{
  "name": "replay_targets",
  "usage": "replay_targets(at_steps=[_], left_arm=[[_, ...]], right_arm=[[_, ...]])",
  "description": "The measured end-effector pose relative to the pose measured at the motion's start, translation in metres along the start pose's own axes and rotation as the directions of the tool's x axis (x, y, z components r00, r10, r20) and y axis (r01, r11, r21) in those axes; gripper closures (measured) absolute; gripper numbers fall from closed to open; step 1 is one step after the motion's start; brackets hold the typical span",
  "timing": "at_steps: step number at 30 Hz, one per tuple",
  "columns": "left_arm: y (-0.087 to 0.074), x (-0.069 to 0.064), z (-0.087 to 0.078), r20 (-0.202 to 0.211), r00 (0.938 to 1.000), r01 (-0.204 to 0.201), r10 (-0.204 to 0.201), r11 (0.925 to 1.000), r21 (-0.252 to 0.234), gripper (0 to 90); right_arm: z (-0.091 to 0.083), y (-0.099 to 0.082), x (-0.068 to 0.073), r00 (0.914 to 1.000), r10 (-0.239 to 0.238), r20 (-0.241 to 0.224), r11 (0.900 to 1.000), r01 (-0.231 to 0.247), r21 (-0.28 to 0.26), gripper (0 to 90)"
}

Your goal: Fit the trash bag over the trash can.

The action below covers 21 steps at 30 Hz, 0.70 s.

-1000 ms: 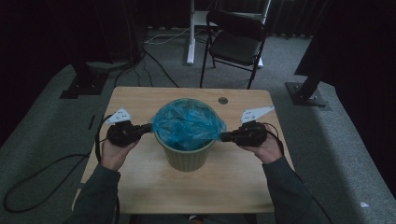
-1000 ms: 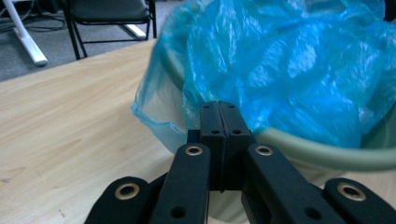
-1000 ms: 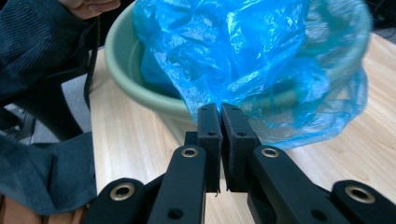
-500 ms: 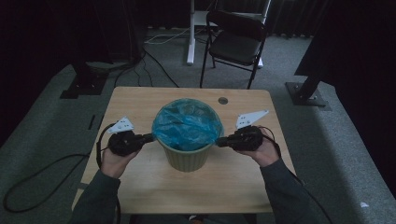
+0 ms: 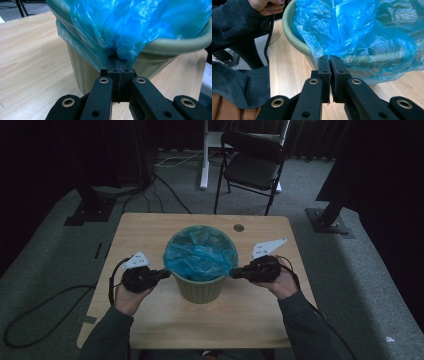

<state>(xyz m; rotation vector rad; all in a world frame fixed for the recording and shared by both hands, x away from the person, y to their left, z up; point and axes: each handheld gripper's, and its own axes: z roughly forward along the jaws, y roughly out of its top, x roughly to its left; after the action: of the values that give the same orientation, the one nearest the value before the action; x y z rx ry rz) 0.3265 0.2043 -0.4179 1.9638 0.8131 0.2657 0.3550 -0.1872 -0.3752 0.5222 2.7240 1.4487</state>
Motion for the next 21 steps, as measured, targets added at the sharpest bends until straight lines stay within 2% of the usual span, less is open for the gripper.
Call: replay_targets(at_steps=[7, 9, 10, 11, 12, 14, 16, 19, 21], left_arm=[[-0.004, 0.0, 0.006, -0.017, 0.9999, -0.003, 0.003, 0.9996, 0.029, 89.7], [-0.005, 0.002, 0.007, -0.024, 0.9997, 0.001, 0.0, 0.9994, 0.034, 89.7], [-0.006, 0.004, 0.008, -0.041, 0.9991, 0.012, -0.01, 0.9988, 0.048, 89.7], [-0.006, 0.004, 0.008, -0.041, 0.9991, 0.012, -0.01, 0.9988, 0.048, 89.7], [-0.008, 0.007, 0.008, -0.059, 0.9979, 0.032, -0.029, 0.9979, 0.056, 89.8], [-0.008, 0.007, 0.008, -0.059, 0.9979, 0.032, -0.029, 0.9979, 0.056, 89.8], [-0.009, 0.011, 0.006, -0.07, 0.9961, 0.058, -0.054, 0.9971, 0.05, 89.8], [-0.01, 0.011, 0.006, -0.072, 0.996, 0.057, -0.054, 0.9973, 0.047, 89.7], [-0.01, 0.012, 0.003, -0.071, 0.996, 0.056, -0.054, 0.9982, 0.02, 87.3]], right_arm=[[0.001, -0.005, -0.002, 1.0, 0.004, -0.007, 0.9999, -0.004, 0.014, 87.3], [0.002, -0.007, -0.003, 1.0, 0.007, -0.004, 0.9996, -0.007, 0.029, 87.3], [0.006, -0.011, -0.006, 0.9996, 0.025, -0.009, 0.998, -0.025, 0.059, 87.3], [0.006, -0.011, -0.006, 0.9996, 0.025, -0.009, 0.998, -0.025, 0.059, 87.3], [0.009, -0.015, -0.008, 0.9992, 0.038, -0.007, 0.9962, -0.038, 0.079, 87.5], [0.009, -0.016, -0.009, 0.9991, 0.043, -0.006, 0.9959, -0.042, 0.08, 87.5], [0.009, -0.017, -0.01, 0.9988, 0.049, -0.002, 0.9953, -0.049, 0.084, 87.7], [0.008, -0.017, -0.01, 0.9987, 0.051, 0.003, 0.995, -0.051, 0.086, 87.6], [0.008, -0.016, -0.01, 0.9988, 0.049, 0.011, 0.9949, -0.049, 0.088, 87.4]])
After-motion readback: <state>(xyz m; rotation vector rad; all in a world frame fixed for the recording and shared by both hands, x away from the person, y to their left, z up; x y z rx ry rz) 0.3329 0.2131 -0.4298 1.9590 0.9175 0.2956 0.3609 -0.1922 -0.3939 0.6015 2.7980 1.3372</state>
